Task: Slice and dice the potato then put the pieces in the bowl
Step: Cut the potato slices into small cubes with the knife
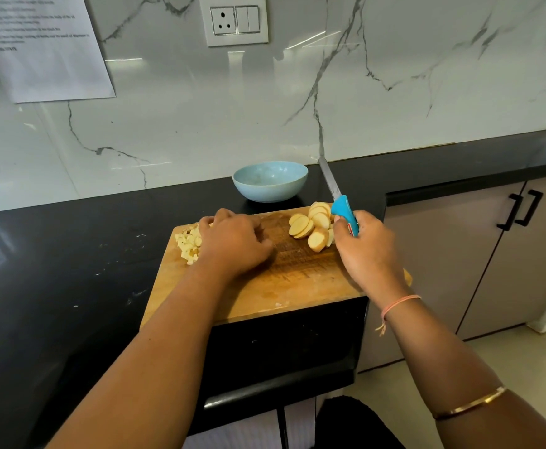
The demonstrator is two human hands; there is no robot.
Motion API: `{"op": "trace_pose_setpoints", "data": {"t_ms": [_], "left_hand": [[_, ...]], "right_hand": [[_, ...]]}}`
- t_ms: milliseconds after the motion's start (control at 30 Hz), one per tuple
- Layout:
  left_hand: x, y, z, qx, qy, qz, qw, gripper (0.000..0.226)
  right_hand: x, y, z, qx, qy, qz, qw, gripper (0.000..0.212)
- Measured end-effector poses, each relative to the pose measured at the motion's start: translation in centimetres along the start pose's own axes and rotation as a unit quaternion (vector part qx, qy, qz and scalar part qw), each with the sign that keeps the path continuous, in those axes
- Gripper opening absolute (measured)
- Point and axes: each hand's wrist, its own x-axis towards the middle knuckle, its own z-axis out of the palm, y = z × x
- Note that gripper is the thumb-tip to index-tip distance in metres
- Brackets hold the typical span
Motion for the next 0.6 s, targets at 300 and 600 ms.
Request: {"op": "trace_pose_setpoints", "data": {"t_ms": [300, 600], "left_hand": [[0.1, -0.2, -0.1, 0.073, -0.045, -0.066, 0.994, 0.033], [0.1, -1.1, -0.9, -0.017, 0.011, -0.052, 0.998, 0.013]], "right_hand": [[0.0, 0.0, 0.0, -0.003, 0.009, -0.004, 1.000, 0.018], [0.1, 0.1, 0.1, 0.010, 0.001, 0.003, 1.000, 0.015]]}}
